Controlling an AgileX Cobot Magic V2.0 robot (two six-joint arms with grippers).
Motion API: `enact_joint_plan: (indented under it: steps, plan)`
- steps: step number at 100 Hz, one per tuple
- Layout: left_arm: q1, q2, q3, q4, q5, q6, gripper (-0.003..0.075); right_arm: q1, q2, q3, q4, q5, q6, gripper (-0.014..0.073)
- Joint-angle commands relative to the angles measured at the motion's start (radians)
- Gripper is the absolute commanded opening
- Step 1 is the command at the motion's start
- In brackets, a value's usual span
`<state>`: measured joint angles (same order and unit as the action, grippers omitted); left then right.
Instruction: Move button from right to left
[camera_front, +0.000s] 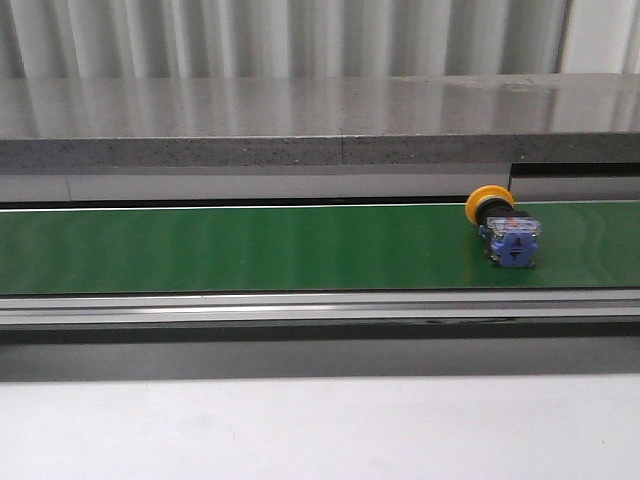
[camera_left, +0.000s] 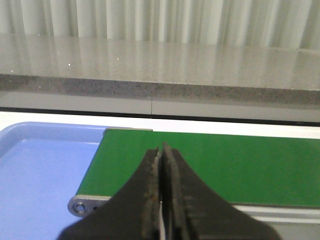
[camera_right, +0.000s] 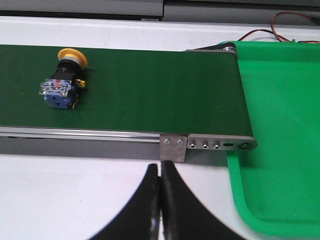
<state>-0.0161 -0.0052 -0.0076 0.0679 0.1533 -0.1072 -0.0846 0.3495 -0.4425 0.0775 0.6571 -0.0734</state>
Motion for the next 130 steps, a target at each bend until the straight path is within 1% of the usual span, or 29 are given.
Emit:
enact_joint_plan:
  steps: [1,6,15,35,59,65,69,74,77,79,80,81,82,83,85,86,87,91,96,98,102,122,130]
  plan:
    - [0.002,-0.013,-0.051,-0.009,0.0,0.0,-0.002,0.002,0.007,-0.023,0.003,-0.075,-0.01,-0.0066]
    - [-0.002,0.012,-0.083,-0.009,0.025,0.0,-0.002,0.002,0.007,-0.023,0.003,-0.075,-0.01,-0.0066]
    - [-0.004,0.086,-0.131,-0.04,0.029,0.0,-0.002,0.002,0.007,-0.023,0.003,-0.075,-0.01,-0.0066]
    - [-0.004,0.305,-0.244,-0.018,0.067,-0.003,-0.002,0.002,0.007,-0.023,0.003,-0.075,-0.01,-0.0066]
    - [-0.013,0.549,-0.406,-0.011,0.216,-0.003,-0.0019,0.002,0.007,-0.023,0.003,-0.075,-0.01,-0.0066]
    - [-0.024,0.596,-0.446,-0.01,0.235,-0.003,-0.0001,0.002,0.007,-0.023,0.003,-0.075,-0.01,-0.0066]
    - [-0.033,0.626,-0.464,-0.011,0.235,-0.003,0.004,0.002,0.007,-0.023,0.003,-0.075,-0.01,-0.0066]
    - [-0.044,0.656,-0.492,-0.013,0.235,-0.003,0.0122,0.002,0.007,-0.023,0.003,-0.075,-0.01,-0.0066]
    - [-0.049,0.677,-0.505,-0.013,0.232,-0.003,0.0202,0.002,0.007,-0.023,0.003,-0.075,-0.01,-0.0066]
    - [-0.052,0.685,-0.513,-0.013,0.23,-0.003,0.0239,0.002,0.007,-0.023,0.003,-0.075,-0.01,-0.0066]
    - [-0.054,0.693,-0.516,-0.013,0.23,-0.003,0.0278,0.002,0.007,-0.023,0.003,-0.075,-0.01,-0.0066]
    - [-0.057,0.696,-0.521,-0.015,0.23,-0.003,0.0298,0.002,0.007,-0.023,0.003,-0.075,-0.01,-0.0066]
    - [-0.056,0.704,-0.524,-0.016,0.228,-0.003,0.0341,0.002,0.007,-0.023,0.003,-0.075,-0.01,-0.0066]
    - [-0.059,0.707,-0.526,-0.017,0.228,-0.003,0.0363,0.002,0.007,-0.023,0.003,-0.075,-0.01,-0.0066]
    - [-0.061,0.721,-0.535,-0.017,0.223,-0.003,0.0448,0.002,0.007,-0.023,0.003,-0.075,-0.01,-0.0066]
    - [-0.063,0.721,-0.537,-0.017,0.223,-0.003,0.0448,0.002,0.007,-0.023,0.003,-0.075,-0.01,-0.0066]
    - [-0.063,0.728,-0.539,-0.019,0.221,-0.003,0.0489,0.002,0.007,-0.023,0.003,-0.075,-0.01,-0.0066]
    - [-0.065,0.749,-0.554,-0.03,0.222,-0.003,0.0594,0.002,0.007,-0.023,0.003,-0.075,-0.01,-0.0066]
    - [-0.07,0.773,-0.575,-0.043,0.24,-0.003,0.0667,0.002,0.007,-0.023,0.003,-0.075,-0.01,-0.0066]
    - [-0.072,0.781,-0.585,-0.045,0.248,-0.003,0.0681,0.002,0.007,-0.023,0.003,-0.075,-0.01,-0.0066]
    - [-0.077,0.802,-0.606,-0.05,0.263,-0.003,0.0682,0.002,0.007,-0.023,0.003,-0.075,-0.01,-0.0066]
    - [-0.134,0.926,-0.737,-0.068,0.356,-0.003,0.0615,0.002,0.007,-0.023,0.003,-0.075,-0.01,-0.0066]
    - [-0.176,0.985,-0.801,-0.068,0.392,-0.003,0.0607,0.002,0.007,-0.023,0.003,-0.075,-0.01,-0.0066]
